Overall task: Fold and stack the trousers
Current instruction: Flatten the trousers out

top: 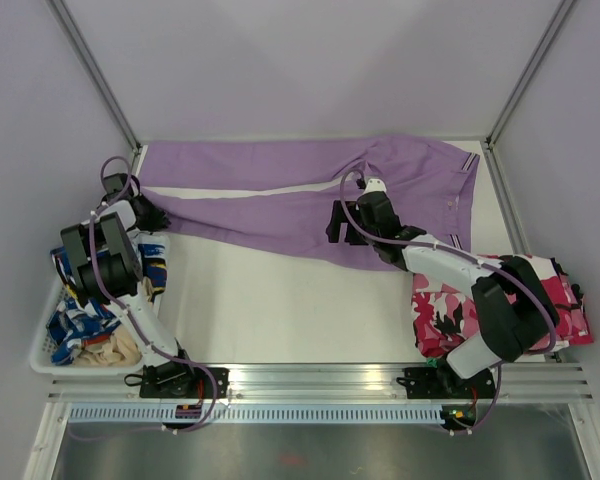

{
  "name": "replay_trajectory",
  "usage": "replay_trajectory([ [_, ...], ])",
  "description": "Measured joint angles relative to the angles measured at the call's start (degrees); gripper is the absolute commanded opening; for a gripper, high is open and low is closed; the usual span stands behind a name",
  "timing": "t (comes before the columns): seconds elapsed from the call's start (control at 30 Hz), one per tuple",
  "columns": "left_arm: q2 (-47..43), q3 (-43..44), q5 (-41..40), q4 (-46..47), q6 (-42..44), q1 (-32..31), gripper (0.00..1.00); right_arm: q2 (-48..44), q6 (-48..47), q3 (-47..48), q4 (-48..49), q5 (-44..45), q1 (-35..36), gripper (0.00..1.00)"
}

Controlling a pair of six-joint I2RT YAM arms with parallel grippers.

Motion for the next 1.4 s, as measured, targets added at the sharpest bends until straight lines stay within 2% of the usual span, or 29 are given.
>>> replay_trajectory([
  [0.07,0.7,0.7,-0.1,0.0,-0.3,-0.7,0.35,0.8,0.0,0.4,0.0,0.0,0.0,0.98],
  [0.1,1.0,1.2,-0.3,-0.3,-0.4,-1.1,0.47,1.0,0.0,0.7,0.0,0.0,0.0,0.98],
  [0.17,1.4,2.4,-0.8,-0.9,-1.0,-1.7,0.5,1.6,0.0,1.1,0.0,0.0,0.0,0.98],
  [0.37,1.6,3.7,-3.5,-1.9,-2.1,-2.7,0.69,2.7,-0.4,2.3,0.0,0.0,0.0,0.98],
  [0.6,1.6,4.9,-8.2,-4.7,-1.7,-3.0,0.7,2.8,-0.6,2.4,0.0,0.0,0.0,0.98],
  [0.97,2.9,7.5,-18.4,-10.8,4.1,-3.5,0.69,2.8,-0.6,2.4,0.0,0.1,0.0,0.98],
  [1.2,3.3,7.9,-21.8,-12.1,6.8,-3.8,0.69,2.8,-0.3,2.4,-0.5,1.9,-0.4,0.98],
  [1.4,2.5,7.9,-22.4,-14.4,8.7,-3.6,0.7,2.8,1.7,3.0,-5.8,5.3,-4.3,0.98],
])
